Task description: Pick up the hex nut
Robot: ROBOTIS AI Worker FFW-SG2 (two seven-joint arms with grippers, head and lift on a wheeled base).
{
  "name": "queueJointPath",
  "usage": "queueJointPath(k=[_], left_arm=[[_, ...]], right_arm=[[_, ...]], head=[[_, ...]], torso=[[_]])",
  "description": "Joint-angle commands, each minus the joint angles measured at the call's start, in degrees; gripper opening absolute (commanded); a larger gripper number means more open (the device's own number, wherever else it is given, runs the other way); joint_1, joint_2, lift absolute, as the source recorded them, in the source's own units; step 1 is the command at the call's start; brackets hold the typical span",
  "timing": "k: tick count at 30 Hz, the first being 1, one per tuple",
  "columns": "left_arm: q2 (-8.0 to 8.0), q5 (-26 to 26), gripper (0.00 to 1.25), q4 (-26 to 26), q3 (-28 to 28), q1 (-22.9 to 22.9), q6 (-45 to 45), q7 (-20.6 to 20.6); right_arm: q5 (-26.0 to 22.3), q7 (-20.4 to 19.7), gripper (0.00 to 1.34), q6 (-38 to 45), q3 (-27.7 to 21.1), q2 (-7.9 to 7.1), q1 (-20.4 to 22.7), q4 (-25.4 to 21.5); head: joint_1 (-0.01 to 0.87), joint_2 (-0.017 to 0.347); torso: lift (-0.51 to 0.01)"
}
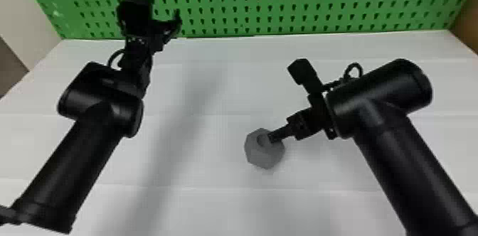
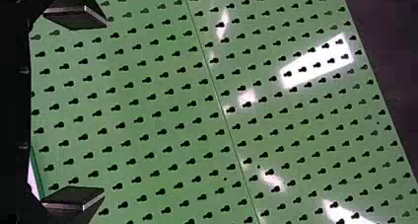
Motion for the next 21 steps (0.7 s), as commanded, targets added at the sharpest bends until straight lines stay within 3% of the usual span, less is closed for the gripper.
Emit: queueJointPath(k=[1,12,21], left_arm=[[-0.01,0.38,1.16,0.09,-0.39,0.28,0.00,0.16],[-0.28,1.43,1.16,0.09,-0.65,1.95,0.00,0.69],[-1.60,1.52,1.16,0.09,0.32,4.06,0.00,0.78]], right_arm=[[0.86,0.00,0.33,-0.83,-3.24,0.10,0.34,-1.19],[2.00,-0.79,0.33,-4.09,-12.29,0.10,1.48,-4.35],[-3.36,-9.32,0.33,-6.28,-19.67,0.10,1.83,-7.95]], head=[[0.785,0.149],[0.785,0.149],[0.785,0.149]], torso=[[-0.091],[-0.091],[-0.091]])
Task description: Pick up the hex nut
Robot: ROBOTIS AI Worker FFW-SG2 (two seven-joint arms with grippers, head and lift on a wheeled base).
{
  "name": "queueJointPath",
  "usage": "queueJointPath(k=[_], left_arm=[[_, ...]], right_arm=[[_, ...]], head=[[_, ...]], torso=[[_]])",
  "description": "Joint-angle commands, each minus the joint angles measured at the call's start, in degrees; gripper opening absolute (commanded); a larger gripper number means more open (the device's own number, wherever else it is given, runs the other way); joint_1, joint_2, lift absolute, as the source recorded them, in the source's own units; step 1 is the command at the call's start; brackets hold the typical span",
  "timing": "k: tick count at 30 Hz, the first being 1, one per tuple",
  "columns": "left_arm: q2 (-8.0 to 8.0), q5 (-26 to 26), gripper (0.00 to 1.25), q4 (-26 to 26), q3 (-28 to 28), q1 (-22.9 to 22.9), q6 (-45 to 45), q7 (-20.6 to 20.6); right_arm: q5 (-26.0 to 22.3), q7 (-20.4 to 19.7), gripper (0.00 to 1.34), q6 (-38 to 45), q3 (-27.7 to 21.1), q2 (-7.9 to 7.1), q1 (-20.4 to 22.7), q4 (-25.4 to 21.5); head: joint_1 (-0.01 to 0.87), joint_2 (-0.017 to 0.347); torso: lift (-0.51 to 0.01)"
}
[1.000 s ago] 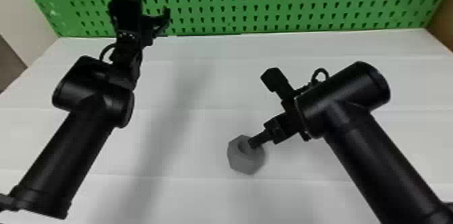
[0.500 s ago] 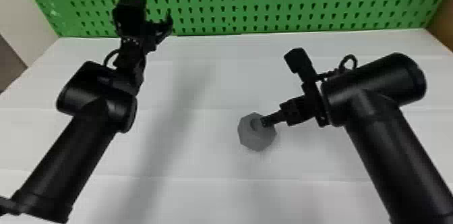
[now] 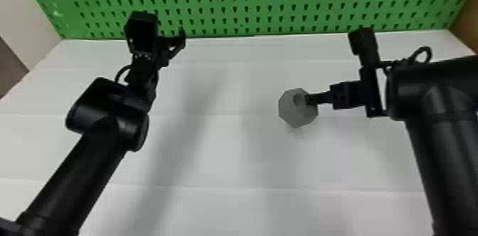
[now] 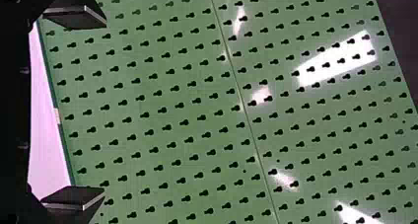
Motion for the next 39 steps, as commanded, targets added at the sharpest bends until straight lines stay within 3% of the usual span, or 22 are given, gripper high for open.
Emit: queueJointPath(k=[1,8,19,39], left_arm=[[-0.76,0.00,1.16,0.00,0.60,1.10,0.00,-0.07],[-1.63,-0.09,1.16,0.00,1.13,2.33,0.00,0.02],[-2.78,0.00,1.16,0.00,1.75,4.18,0.00,-0.07],[-4.53,0.00,1.16,-0.09,2.80,6.29,-0.44,-0.07]], right_arm=[[-2.58,-3.16,0.33,-1.40,-3.04,0.05,0.12,-2.16],[-9.61,-12.48,0.33,-6.06,-7.79,0.05,1.79,-4.44],[-22.36,-26.01,0.33,-21.79,-12.36,0.05,8.82,-7.08],[-23.94,-35.51,0.29,-44.82,-15.70,0.05,20.86,-10.33]], head=[[0.785,0.149],[0.785,0.149],[0.785,0.149],[0.785,0.149]], torso=[[-0.091],[-0.091],[-0.091],[-0.091]])
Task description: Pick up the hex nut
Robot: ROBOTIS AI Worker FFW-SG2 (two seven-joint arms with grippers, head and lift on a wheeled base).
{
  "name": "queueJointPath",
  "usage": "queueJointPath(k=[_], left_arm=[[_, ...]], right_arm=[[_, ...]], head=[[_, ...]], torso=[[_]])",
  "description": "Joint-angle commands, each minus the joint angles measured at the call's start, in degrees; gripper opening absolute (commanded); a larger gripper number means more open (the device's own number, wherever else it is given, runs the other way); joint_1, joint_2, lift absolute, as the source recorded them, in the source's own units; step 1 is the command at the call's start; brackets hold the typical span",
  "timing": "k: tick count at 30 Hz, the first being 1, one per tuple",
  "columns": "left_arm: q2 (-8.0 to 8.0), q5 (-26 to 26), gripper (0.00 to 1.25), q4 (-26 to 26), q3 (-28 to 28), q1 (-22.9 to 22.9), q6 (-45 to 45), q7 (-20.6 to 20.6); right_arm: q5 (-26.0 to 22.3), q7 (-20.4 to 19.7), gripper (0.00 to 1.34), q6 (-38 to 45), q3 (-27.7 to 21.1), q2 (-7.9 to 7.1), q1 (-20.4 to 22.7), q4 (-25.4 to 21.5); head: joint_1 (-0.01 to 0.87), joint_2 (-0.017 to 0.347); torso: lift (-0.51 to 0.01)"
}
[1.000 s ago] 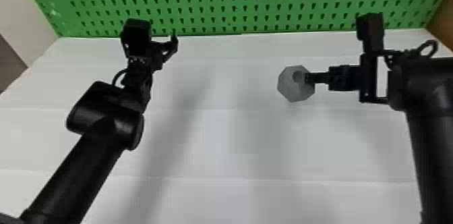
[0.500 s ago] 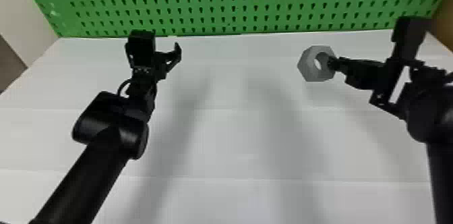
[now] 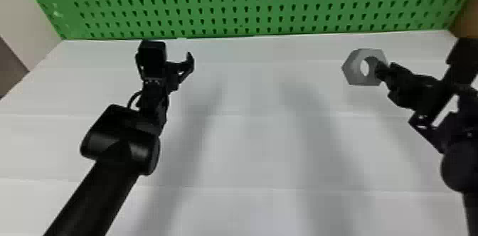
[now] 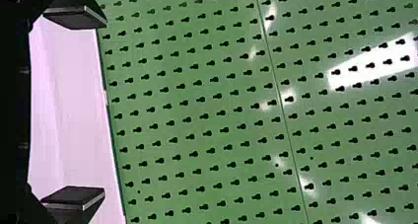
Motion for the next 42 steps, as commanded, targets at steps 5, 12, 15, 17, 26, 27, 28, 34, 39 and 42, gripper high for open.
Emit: queueJointPath(k=[5,12,15,17,26,27,28,34,39,42], left_arm=[[-0.53,0.00,1.16,0.00,0.70,0.85,-0.47,-0.09],[-1.23,0.09,1.16,-0.35,1.67,2.08,-0.91,-0.26],[-1.50,0.09,1.16,-0.44,2.11,2.43,-0.91,-0.53],[-1.67,0.09,1.16,-0.53,2.28,2.61,-0.91,-0.61],[-2.20,0.09,1.16,-0.79,2.64,3.57,-0.91,-0.88],[-2.29,0.09,1.16,-0.88,2.64,3.66,-0.91,-0.97],[-2.29,0.09,1.16,-0.97,2.72,3.75,-0.91,-1.05],[-2.64,0.09,1.16,-1.67,3.43,4.45,-0.91,-1.67],[-2.99,0.09,1.16,-2.29,4.13,5.24,-0.91,-1.84],[-2.99,0.09,1.16,-2.38,4.13,5.33,-0.82,-2.02]], right_arm=[[1.42,-2.42,0.29,-11.79,0.12,0.05,5.47,-0.59],[2.13,-7.61,0.29,-20.58,2.23,0.05,9.69,-0.67],[2.39,-8.84,0.29,-23.04,2.67,0.05,10.74,-0.50],[2.66,-10.16,0.29,-25.15,3.20,0.05,11.53,-0.23],[2.30,-13.67,0.29,-32.88,5.04,0.05,13.64,2.14],[2.22,-13.67,0.29,-33.15,5.13,0.05,13.64,2.23],[2.13,-13.85,0.29,-33.94,5.31,0.05,13.73,2.49],[1.78,-14.11,0.29,-34.73,6.89,0.05,13.38,2.93],[1.69,-14.29,0.29,-35.43,8.03,0.05,12.76,3.19],[1.25,-14.37,0.29,-35.43,8.38,0.05,12.32,3.28]], head=[[0.785,0.149],[0.785,0.149],[0.785,0.149],[0.785,0.149],[0.785,0.149],[0.785,0.149],[0.785,0.149],[0.785,0.149],[0.785,0.149],[0.785,0.147]], torso=[[-0.091],[-0.091],[-0.091],[-0.091],[-0.091],[-0.091],[-0.091],[-0.091],[-0.091],[-0.091]])
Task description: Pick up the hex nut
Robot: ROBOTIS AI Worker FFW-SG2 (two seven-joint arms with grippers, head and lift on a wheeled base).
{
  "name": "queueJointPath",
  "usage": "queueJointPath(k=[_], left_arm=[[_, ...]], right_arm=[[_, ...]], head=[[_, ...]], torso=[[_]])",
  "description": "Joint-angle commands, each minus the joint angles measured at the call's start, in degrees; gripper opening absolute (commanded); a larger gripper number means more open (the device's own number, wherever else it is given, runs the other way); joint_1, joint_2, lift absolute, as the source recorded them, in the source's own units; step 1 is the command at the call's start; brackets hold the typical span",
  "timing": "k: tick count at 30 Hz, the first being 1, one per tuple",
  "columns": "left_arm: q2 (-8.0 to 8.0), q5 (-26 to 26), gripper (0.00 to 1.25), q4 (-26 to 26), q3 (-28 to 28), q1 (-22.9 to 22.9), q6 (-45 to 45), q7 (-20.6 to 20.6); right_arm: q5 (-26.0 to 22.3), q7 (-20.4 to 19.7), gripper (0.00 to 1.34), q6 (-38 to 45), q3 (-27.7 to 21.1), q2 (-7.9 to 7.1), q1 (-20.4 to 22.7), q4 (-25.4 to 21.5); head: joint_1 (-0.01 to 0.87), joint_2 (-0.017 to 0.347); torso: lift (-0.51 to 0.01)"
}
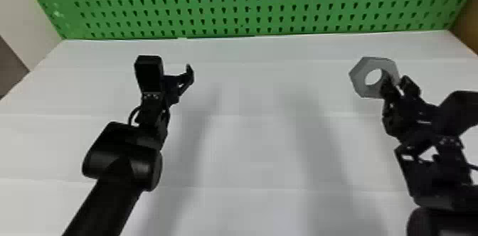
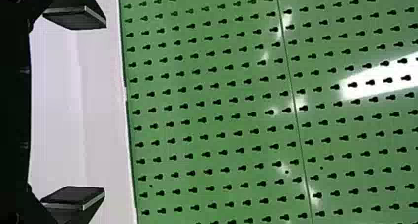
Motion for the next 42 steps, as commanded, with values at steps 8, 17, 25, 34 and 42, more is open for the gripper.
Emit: queueJointPath(k=[8,17,25,34,42], left_arm=[[-0.27,0.00,1.16,-0.76,0.33,0.50,-0.03,-0.48],[-0.62,0.00,1.16,-1.03,0.33,0.85,-0.03,-0.92],[-0.71,0.00,1.16,-1.20,0.42,0.94,-0.99,-1.10],[-0.79,0.00,1.16,-1.56,0.33,1.12,-1.34,-1.45],[-0.97,0.18,1.16,-1.73,0.16,1.38,-1.61,-1.54]], right_arm=[[-2.03,-1.03,0.29,1.75,1.82,0.05,-1.67,0.12],[-1.59,-1.82,0.29,3.42,1.90,0.05,-2.02,0.04],[-1.42,-1.82,0.29,4.29,2.08,0.05,-2.02,0.04],[-0.89,-1.82,0.29,5.35,2.34,0.05,-2.11,-0.05],[-0.19,-1.91,0.29,5.79,2.43,0.05,-2.19,-0.23]], head=[[0.785,0.149],[0.785,0.149],[0.785,0.149],[0.785,0.149],[0.785,0.149]], torso=[[-0.091],[-0.091],[-0.091],[-0.091],[-0.091]])
